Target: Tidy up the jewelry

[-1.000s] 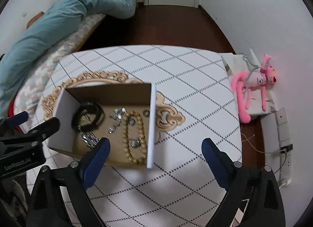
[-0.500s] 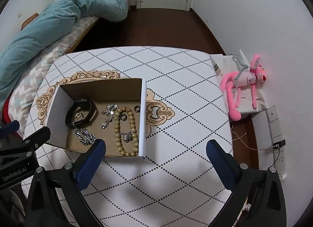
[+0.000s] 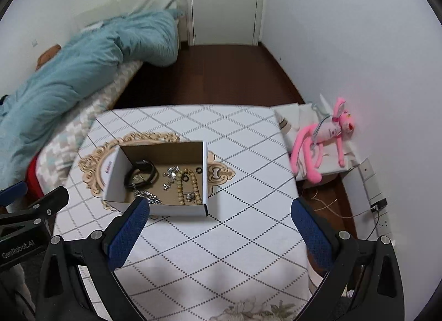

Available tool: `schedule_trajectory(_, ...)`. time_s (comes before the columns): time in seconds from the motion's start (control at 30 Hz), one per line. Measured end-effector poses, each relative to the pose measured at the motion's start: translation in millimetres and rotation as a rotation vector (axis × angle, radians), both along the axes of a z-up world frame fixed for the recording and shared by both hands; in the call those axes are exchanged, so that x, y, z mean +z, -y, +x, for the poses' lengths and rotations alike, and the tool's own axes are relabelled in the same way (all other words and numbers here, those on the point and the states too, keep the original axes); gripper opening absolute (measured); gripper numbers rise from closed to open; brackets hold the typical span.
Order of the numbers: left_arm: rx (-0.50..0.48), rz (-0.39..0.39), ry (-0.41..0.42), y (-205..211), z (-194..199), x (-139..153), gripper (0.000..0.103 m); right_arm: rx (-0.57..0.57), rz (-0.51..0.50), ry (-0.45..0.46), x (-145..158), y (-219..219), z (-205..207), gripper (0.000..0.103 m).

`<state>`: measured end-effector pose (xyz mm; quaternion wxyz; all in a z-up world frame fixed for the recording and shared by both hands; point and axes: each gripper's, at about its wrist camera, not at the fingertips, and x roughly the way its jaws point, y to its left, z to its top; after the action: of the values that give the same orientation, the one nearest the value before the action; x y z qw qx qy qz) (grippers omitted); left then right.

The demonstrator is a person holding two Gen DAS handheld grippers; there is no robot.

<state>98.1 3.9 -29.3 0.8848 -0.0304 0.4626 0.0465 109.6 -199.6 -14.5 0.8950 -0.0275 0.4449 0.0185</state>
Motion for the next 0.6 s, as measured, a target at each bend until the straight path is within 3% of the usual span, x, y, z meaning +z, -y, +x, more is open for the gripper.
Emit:
schedule_trajectory(0.37, -0.023, 0.011, 0.117, 13, -52, 68, 0.103, 0.0, -0.004, 0.145, 84, 5, -67, 0.103)
schedule_trajectory(0.6, -0.035, 0.0, 0.131, 15, -67, 83, 0.103, -0.001, -0.001, 0.183, 111, 7, -90, 0.103)
